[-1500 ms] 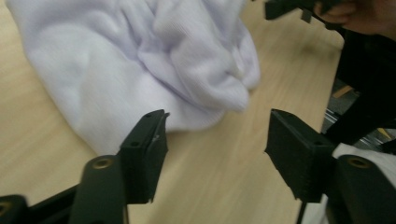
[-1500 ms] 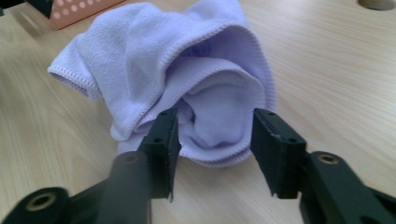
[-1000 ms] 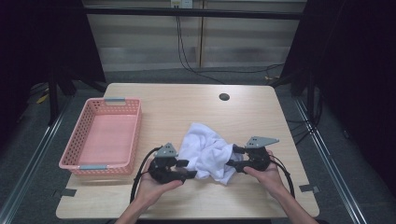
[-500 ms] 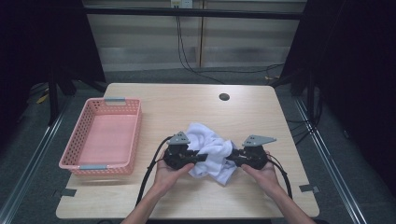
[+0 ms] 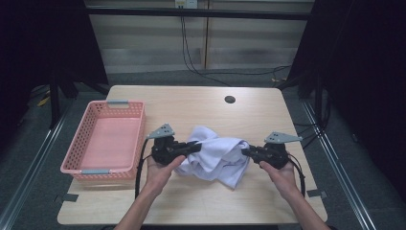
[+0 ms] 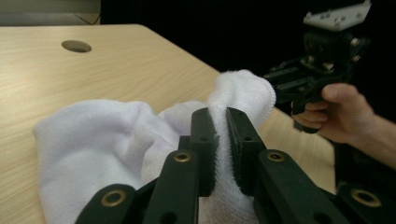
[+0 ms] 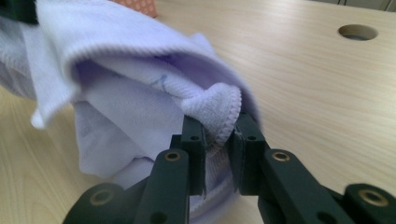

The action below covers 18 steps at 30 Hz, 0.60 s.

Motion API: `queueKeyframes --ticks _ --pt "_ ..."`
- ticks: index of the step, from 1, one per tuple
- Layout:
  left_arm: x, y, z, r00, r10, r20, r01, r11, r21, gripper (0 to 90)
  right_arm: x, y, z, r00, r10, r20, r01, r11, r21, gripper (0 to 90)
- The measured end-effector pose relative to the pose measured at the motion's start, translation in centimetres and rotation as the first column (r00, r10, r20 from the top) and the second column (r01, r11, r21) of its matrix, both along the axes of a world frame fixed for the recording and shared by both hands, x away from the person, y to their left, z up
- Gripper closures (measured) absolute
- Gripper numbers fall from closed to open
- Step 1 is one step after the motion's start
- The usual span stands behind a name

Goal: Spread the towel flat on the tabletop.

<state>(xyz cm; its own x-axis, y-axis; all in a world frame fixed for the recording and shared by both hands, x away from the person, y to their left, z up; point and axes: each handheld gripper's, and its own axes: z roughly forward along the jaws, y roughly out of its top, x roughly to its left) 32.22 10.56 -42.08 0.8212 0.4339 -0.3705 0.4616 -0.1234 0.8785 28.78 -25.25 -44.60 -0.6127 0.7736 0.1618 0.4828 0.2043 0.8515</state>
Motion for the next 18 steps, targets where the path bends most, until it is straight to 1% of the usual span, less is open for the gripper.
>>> queueKeyframes --ticks 1,2,3,4,5,6,8,11,13,14,15,16,17,18 --pt "0.0 0.4 0.2 0.9996 0.028 0.008 -0.028 0.9996 0.010 83.6 -0.1 -0.5 0.3 0.9998 -0.020 0.008 0.020 1.000 0.003 78.6" --pt "0.1 0.9 0.4 0.9992 0.041 0.001 -0.041 0.9991 0.008 83.9 -0.1 -1.0 0.6 0.9993 -0.034 0.014 0.033 0.999 0.014 78.8" --pt "0.2 1.4 0.5 0.9993 0.038 -0.005 -0.038 0.9992 -0.008 83.9 0.0 -1.6 1.0 0.9988 -0.044 0.022 0.043 0.999 0.025 78.9" --pt "0.2 1.8 0.8 0.9988 0.049 0.001 -0.049 0.9988 -0.008 84.0 0.0 -2.2 1.4 0.9968 -0.071 0.037 0.069 0.997 0.036 79.2" --pt "0.2 2.1 1.0 0.9984 0.056 0.005 -0.056 0.9984 -0.004 84.0 0.0 -2.8 1.8 0.9956 -0.081 0.046 0.078 0.995 0.055 79.2" --pt "0.2 2.5 1.3 0.9979 0.065 0.010 -0.064 0.9979 -0.005 84.0 0.1 -3.3 2.2 0.9937 -0.097 0.058 0.093 0.994 0.064 79.4" --pt "0.3 3.4 2.0 0.9956 0.092 0.017 -0.092 0.9956 -0.020 84.1 0.4 -4.2 3.2 0.9885 -0.128 0.080 0.122 0.989 0.084 79.5" --pt "0.4 5.3 3.3 0.9890 0.143 0.037 -0.141 0.9888 -0.049 84.5 1.0 -5.5 4.9 0.9782 -0.175 0.111 0.164 0.981 0.108 79.5" --pt "0.3 6.6 4.2 0.9835 0.174 0.048 -0.172 0.9838 -0.051 84.6 1.4 -6.4 6.2 0.9697 -0.206 0.131 0.190 0.974 0.128 79.5" --pt "0.2 7.2 4.6 0.9819 0.183 0.051 -0.179 0.9820 -0.060 84.7 1.6 -6.9 7.0 0.9655 -0.217 0.144 0.199 0.971 0.132 79.6" --pt "0.1 7.8 5.1 0.9772 0.204 0.057 -0.201 0.9777 -0.061 84.7 1.7 -7.3 7.7 0.9607 -0.231 0.154 0.210 0.968 0.139 79.6" --pt "0.0 8.5 5.4 0.9724 0.226 0.056 -0.222 0.9726 -0.069 84.7 1.9 -7.6 8.4 0.9533 -0.250 0.169 0.228 0.964 0.139 79.6" --pt "-0.1 9.1 5.5 0.9711 0.233 0.049 -0.229 0.9696 -0.087 84.7 1.9 -8.1 9.1 0.9450 -0.273 0.181 0.249 0.958 0.144 79.6" --pt "-0.2 9.6 5.4 0.9690 0.243 0.045 -0.239 0.9679 -0.079 84.7 2.0 -8.6 9.7 0.9399 -0.284 0.190 0.257 0.954 0.155 79.6"
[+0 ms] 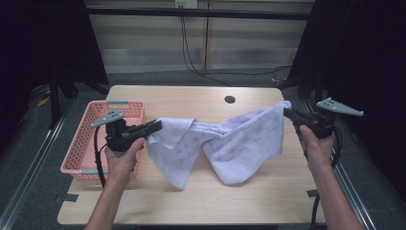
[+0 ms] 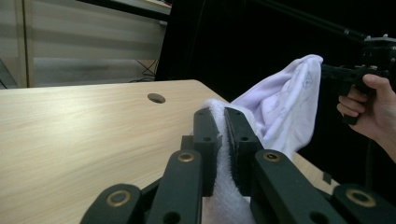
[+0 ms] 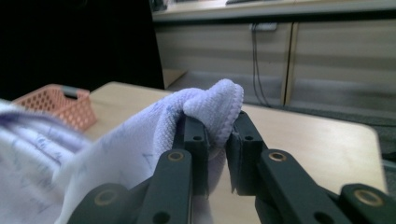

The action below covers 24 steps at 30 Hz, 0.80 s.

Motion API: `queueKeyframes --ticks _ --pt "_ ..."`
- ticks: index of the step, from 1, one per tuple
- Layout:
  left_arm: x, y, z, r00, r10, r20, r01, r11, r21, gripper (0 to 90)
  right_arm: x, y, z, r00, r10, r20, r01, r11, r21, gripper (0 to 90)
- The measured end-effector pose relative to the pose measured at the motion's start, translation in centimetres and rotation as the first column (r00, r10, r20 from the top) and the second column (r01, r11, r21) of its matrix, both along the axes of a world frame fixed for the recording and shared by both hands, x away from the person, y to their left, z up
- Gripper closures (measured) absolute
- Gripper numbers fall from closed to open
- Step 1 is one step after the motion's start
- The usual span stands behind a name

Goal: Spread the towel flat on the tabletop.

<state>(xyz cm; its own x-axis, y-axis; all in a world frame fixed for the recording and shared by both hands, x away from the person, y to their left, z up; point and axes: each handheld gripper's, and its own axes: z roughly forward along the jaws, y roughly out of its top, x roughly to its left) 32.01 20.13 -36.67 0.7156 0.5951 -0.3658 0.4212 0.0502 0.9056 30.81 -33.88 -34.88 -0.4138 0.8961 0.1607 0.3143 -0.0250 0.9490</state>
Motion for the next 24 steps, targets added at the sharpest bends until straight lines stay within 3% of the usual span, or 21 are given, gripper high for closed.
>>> queueKeyframes --ticks 2,3,6,7,11,15,17,19,20,22,23,24 --pt "-0.1 0.4 -0.8 0.9998 -0.005 -0.020 0.006 0.9997 0.023 84.6 0.3 -0.8 0.4 0.9998 -0.021 -0.003 0.021 1.000 0.012 79.2" --pt "0.0 0.3 -1.5 0.9988 -0.025 -0.043 0.026 0.9992 0.029 84.2 0.5 -0.9 0.1 0.9997 0.005 -0.025 -0.005 1.000 0.003 77.9" --pt "0.4 -0.7 -3.4 0.9951 -0.029 -0.094 0.038 0.9951 0.091 73.1 0.9 -0.1 -2.1 0.9963 0.023 -0.082 -0.029 0.997 -0.066 68.7" --pt "0.4 -1.1 -3.7 0.9943 -0.029 -0.103 0.039 0.9942 0.100 68.8 1.0 0.1 -2.9 0.9946 0.026 -0.101 -0.033 0.997 -0.069 62.0" --pt "0.4 -1.6 -3.4 0.9944 -0.039 -0.098 0.050 0.9924 0.112 52.3 1.0 0.3 -4.6 0.9926 0.017 -0.120 -0.027 0.997 -0.077 49.8" --pt "0.3 -2.5 -4.0 0.9896 -0.086 -0.116 0.102 0.9844 0.143 51.8 0.1 0.2 -4.6 0.9936 0.035 -0.107 -0.042 0.997 -0.064 45.5" --pt "0.3 -3.5 -5.2 0.9816 -0.127 -0.143 0.149 0.9759 0.159 54.0 -0.7 0.9 -5.1 0.9900 0.056 -0.129 -0.067 0.994 -0.081 43.7" --pt "0.3 -4.6 -6.6 0.9709 -0.171 -0.168 0.201 0.9624 0.183 56.1 -1.6 2.0 -5.9 0.9845 0.095 -0.147 -0.109 0.990 -0.093 42.3" --pt "0.5 -5.2 -7.4 0.9645 -0.193 -0.180 0.228 0.9523 0.202 57.1 -2.0 2.6 -6.5 0.9799 0.116 -0.162 -0.132 0.987 -0.089 41.7" --pt "0.7 -6.3 -8.4 0.9555 -0.209 -0.208 0.256 0.9374 0.236 56.4 -2.4 3.6 -7.6 0.9679 0.157 -0.196 -0.176 0.981 -0.086 39.7" --pt "1.0 -6.9 -9.1 0.9466 -0.231 -0.225 0.285 0.9254 0.250 54.9 -2.5 4.1 -8.3 0.9615 0.173 -0.213 -0.195 0.977 -0.086 38.2" --pt "1.2 -7.4 -9.5 0.9392 -0.247 -0.239 0.305 0.9188 0.250 54.2 -2.5 4.8 -9.1 0.9500 0.202 -0.238 -0.226 0.971 -0.078 36.7"
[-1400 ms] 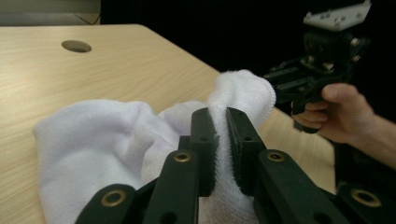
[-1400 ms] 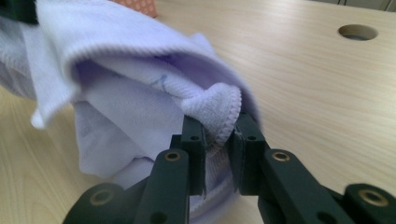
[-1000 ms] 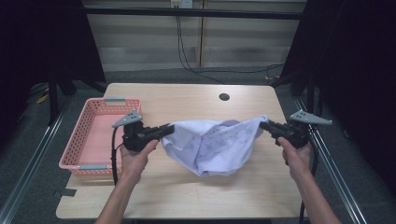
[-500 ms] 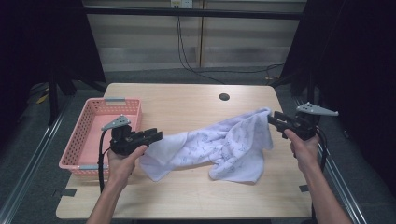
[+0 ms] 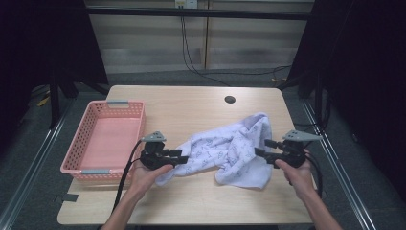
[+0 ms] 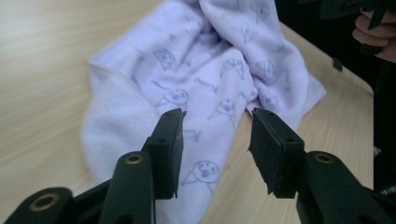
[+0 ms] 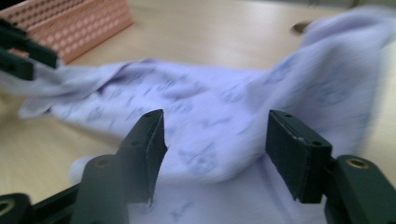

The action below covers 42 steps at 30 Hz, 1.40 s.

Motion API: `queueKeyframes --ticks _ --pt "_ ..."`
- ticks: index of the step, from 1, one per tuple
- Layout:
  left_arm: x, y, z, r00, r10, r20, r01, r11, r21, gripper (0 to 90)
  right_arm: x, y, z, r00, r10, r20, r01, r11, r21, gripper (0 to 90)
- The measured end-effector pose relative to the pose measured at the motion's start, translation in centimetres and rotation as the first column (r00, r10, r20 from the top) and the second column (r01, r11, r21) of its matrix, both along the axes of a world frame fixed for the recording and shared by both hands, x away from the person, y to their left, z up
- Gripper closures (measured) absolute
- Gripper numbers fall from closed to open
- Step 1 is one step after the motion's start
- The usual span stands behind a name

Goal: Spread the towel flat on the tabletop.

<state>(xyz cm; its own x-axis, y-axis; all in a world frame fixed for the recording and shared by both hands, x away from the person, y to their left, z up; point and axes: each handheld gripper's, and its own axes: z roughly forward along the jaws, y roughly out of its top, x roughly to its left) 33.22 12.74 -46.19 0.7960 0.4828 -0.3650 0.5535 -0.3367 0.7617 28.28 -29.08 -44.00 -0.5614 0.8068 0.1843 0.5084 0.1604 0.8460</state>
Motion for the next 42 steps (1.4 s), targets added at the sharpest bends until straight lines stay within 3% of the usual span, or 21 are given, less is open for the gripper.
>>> queueKeyframes --ticks 4,7,11,13,14,15,16,17,18,22,25,26,29,31,34,35,37,38,39,40,42 --pt "0.9 -0.9 -1.9 0.9990 -0.019 -0.040 0.021 0.9990 0.039 48.8 0.4 2.3 -2.8 0.9954 0.063 -0.072 -0.065 0.998 -0.023 30.7" --pt "0.9 -1.1 -2.9 0.9982 -0.037 -0.046 0.040 0.9967 0.070 45.7 0.8 3.2 -3.9 0.9920 0.082 -0.096 -0.087 0.995 -0.047 27.3" --pt "0.5 -1.9 -3.4 0.9985 -0.049 -0.025 0.052 0.9918 0.117 40.7 1.0 4.1 -5.1 0.9886 0.094 -0.117 -0.105 0.990 -0.091 25.1" --pt "0.2 -2.5 -3.5 0.9958 -0.089 -0.022 0.092 0.9842 0.152 41.0 1.0 4.4 -5.5 0.9900 0.081 -0.116 -0.095 0.988 -0.118 25.8" --pt "-0.2 -2.8 -3.6 0.9948 -0.099 0.024 0.093 0.9762 0.196 42.7 1.0 4.5 -5.6 0.9903 0.079 -0.115 -0.093 0.988 -0.126 26.2" --pt "-0.5 -2.9 -3.4 0.9921 -0.096 0.081 0.072 0.9647 0.253 52.3 1.0 4.6 -5.8 0.9914 0.077 -0.106 -0.093 0.984 -0.151 29.0" --pt "-0.5 -2.9 -3.4 0.9924 -0.098 0.074 0.077 0.9646 0.252 60.7 1.0 4.7 -5.8 0.9938 0.067 -0.088 -0.083 0.976 -0.199 35.6" --pt "-0.4 -2.8 -3.4 0.9936 -0.094 0.063 0.076 0.9669 0.244 61.7 1.1 4.8 -5.9 0.9952 0.060 -0.078 -0.076 0.971 -0.228 39.4" --pt "-0.5 -2.6 -3.5 0.9944 -0.081 0.068 0.062 0.9665 0.249 72.6 1.2 4.6 -5.9 0.9954 0.048 -0.083 -0.066 0.973 -0.223 45.6" --pt "-0.9 -2.3 -3.5 0.9959 -0.087 -0.023 0.090 0.9758 0.199 85.5 1.9 3.3 -5.1 0.9946 0.031 -0.099 -0.050 0.980 -0.195 67.5" --pt "-1.9 -2.6 -2.9 0.9899 -0.129 -0.058 0.136 0.9806 0.140 86.1 2.6 2.2 -4.2 0.9968 0.013 -0.079 -0.024 0.990 -0.139 70.3" --pt "-2.5 -2.8 -2.4 0.9880 -0.139 -0.067 0.145 0.9842 0.101 86.1 2.8 2.0 -4.0 0.9974 0.007 -0.072 -0.016 0.992 -0.123 70.4" --pt "-3.9 -3.1 -0.8 0.9799 -0.186 -0.073 0.186 0.9825 0.003 86.2 3.8 1.2 -2.9 0.9990 -0.018 -0.041 0.015 0.997 -0.081 71.5" --pt "-4.9 -2.9 0.0 0.9738 -0.211 -0.084 0.207 0.9768 -0.054 86.1 4.4 0.8 -2.1 0.9990 -0.041 -0.017 0.040 0.997 -0.060 72.4" --pt "-5.9 -2.5 0.6 0.9715 -0.216 -0.097 0.202 0.9700 -0.134 86.1 5.6 0.0 -1.1 0.9970 -0.077 0.013 0.077 0.996 -0.035 73.3" --pt "-6.0 -2.4 0.7 0.9707 -0.217 -0.103 0.197 0.9650 -0.173 86.1 6.0 -0.2 -0.8 0.9953 -0.094 0.025 0.095 0.995 -0.040 73.8" --pt "-6.2 -2.1 1.2 0.9616 -0.250 -0.113 0.220 0.9489 -0.226 86.1 6.7 -0.6 -0.3 0.9933 -0.110 0.036 0.111 0.993 -0.037 75.9" --pt "-6.3 -1.9 1.4 0.9646 -0.245 -0.098 0.219 0.9508 -0.219 85.9 7.0 -0.8 -0.1 0.9872 -0.151 0.054 0.154 0.986 -0.067 75.9" --pt "-6.3 -1.6 1.5 0.9716 -0.219 -0.089 0.199 0.9604 -0.195 84.6 7.4 -1.2 -0.2 0.9850 -0.165 0.051 0.168 0.983 -0.067 75.4" --pt "-6.1 -1.3 1.3 0.9764 -0.198 -0.087 0.181 0.9679 -0.175 82.3 7.7 -1.6 -0.4 0.9872 -0.156 0.030 0.158 0.986 -0.045 73.3" --pt "-5.5 -0.5 0.8 0.9852 -0.137 -0.103 0.121 0.9811 -0.151 71.9 7.5 -1.7 -0.7 0.9895 -0.144 0.014 0.144 0.988 -0.058 63.9"
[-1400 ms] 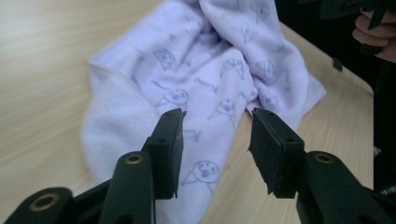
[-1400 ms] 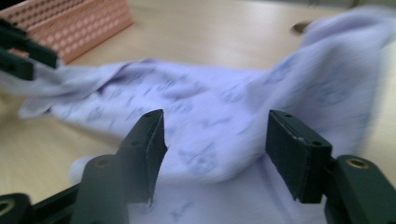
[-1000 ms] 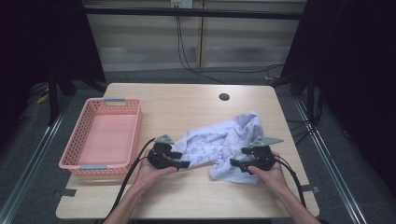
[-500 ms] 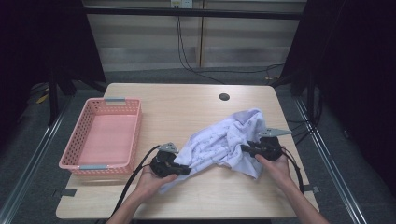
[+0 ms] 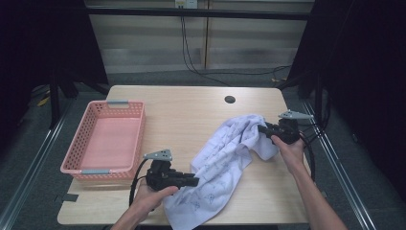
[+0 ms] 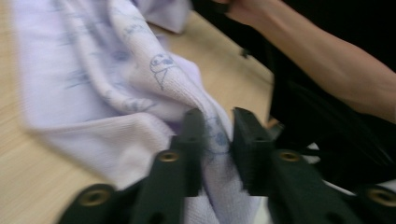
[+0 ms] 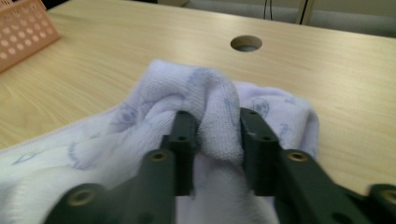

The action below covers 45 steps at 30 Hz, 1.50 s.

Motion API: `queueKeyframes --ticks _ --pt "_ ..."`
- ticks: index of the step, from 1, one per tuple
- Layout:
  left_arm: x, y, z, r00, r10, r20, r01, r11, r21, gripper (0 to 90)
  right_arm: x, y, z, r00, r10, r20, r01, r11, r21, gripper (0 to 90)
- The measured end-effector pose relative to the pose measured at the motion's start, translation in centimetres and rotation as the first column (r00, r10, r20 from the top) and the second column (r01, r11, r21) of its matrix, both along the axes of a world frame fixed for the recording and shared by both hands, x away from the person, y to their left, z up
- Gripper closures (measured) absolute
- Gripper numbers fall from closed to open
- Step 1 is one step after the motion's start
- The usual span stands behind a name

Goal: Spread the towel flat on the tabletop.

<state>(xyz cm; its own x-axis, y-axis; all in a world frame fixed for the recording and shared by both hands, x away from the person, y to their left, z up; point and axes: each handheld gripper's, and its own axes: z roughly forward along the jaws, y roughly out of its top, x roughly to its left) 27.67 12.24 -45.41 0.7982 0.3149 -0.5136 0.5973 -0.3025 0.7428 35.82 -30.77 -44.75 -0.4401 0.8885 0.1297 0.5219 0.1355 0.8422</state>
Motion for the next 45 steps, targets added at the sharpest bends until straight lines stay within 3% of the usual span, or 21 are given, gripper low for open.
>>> queueKeyframes --ticks 4,7,11,14,18,20,22,24,25,28,30,32,34,35,37,40,41,44,45 --pt "0.5 1.0 0.0 0.9986 0.040 0.034 -0.042 0.9978 0.052 63.5 -1.2 0.3 0.0 0.9999 0.014 0.004 -0.014 1.000 -0.006 44.1" --pt "0.8 2.0 0.2 0.9953 0.087 0.044 -0.089 0.9945 0.055 59.4 -2.3 0.3 0.6 0.9998 0.020 0.008 -0.020 1.000 0.004 37.9" --pt "-0.3 2.2 0.4 0.9962 0.034 0.080 -0.043 0.9921 0.117 58.7 -4.9 1.3 1.0 0.9982 0.060 0.008 -0.060 0.998 -0.007 35.6" --pt "-0.6 1.9 -1.0 0.9972 0.027 0.069 -0.038 0.9856 0.165 61.1 -6.8 2.4 0.7 0.9945 0.105 -0.004 -0.105 0.994 0.006 35.6" --pt "-0.4 1.0 -2.0 0.9977 -0.022 0.063 0.010 0.9821 0.188 64.4 -8.1 3.8 -0.6 0.9778 0.204 -0.050 -0.202 0.979 0.030 42.4" --pt "-0.3 0.6 -2.4 0.9990 -0.026 0.037 0.018 0.9811 0.193 59.6 -8.2 4.7 -1.6 0.9685 0.236 -0.080 -0.233 0.972 0.043 43.7" --pt "-0.4 0.0 -2.7 0.9980 -0.050 0.039 0.041 0.9776 0.206 53.1 -8.0 5.8 -2.6 0.9503 0.288 -0.118 -0.286 0.958 0.035 44.6" --pt "-0.4 -0.4 -2.8 0.9975 -0.052 0.047 0.039 0.9701 0.240 50.3 -7.8 7.0 -3.4 0.9384 0.316 -0.141 -0.317 0.948 0.014 43.9" --pt "-0.4 -0.7 -2.9 0.9974 -0.052 0.050 0.038 0.9639 0.264 51.3 -7.7 7.3 -3.6 0.9341 0.326 -0.145 -0.328 0.945 0.013 43.5" --pt "-0.3 -0.9 -3.3 0.9959 -0.062 0.065 0.039 0.9506 0.308 70.3 -7.4 8.5 -4.4 0.9246 0.346 -0.160 -0.354 0.935 -0.021 42.4" --pt "-0.1 -0.6 -3.1 0.9971 -0.047 0.060 0.029 0.9597 0.280 82.0 -7.4 9.0 -4.9 0.9208 0.349 -0.175 -0.363 0.930 -0.057 46.1" --pt "0.3 0.1 -2.6 0.9989 -0.002 0.046 -0.008 0.9783 0.207 83.5 -7.6 9.2 -5.3 0.9189 0.347 -0.187 -0.369 0.924 -0.096 60.9" --pt "0.7 1.0 -1.9 0.9965 0.041 0.073 -0.053 0.9842 0.169 84.8 -7.7 9.3 -5.4 0.9268 0.328 -0.182 -0.353 0.928 -0.122 69.7" --pt "1.0 1.5 -1.7 0.9959 0.066 0.062 -0.074 0.9876 0.139 84.9 -7.6 9.1 -5.3 0.9272 0.324 -0.188 -0.350 0.929 -0.123 76.8" --pt "1.4 2.5 -1.2 0.9923 0.105 0.067 -0.112 0.9879 0.108 85.0 -7.3 8.5 -5.3 0.9304 0.303 -0.206 -0.331 0.937 -0.116 83.1" --pt "1.8 3.8 -1.0 0.9866 0.156 0.048 -0.159 0.9854 0.062 85.1 -6.9 6.8 -5.1 0.9389 0.266 -0.218 -0.298 0.946 -0.126 84.7" --pt "1.8 3.9 -1.0 0.9834 0.174 0.051 -0.177 0.9821 0.064 85.1 -6.7 6.0 -5.1 0.9461 0.240 -0.217 -0.273 0.953 -0.134 84.9" --pt "2.3 3.7 -1.4 0.9843 0.172 0.039 -0.175 0.9817 0.075 85.5 -5.5 3.4 -5.1 0.9631 0.159 -0.217 -0.194 0.970 -0.149 85.2" --pt "2.6 3.5 -1.7 0.9846 0.174 0.011 -0.175 0.9830 0.056 85.5 -5.0 2.5 -5.2 0.9671 0.135 -0.215 -0.170 0.974 -0.152 85.2"
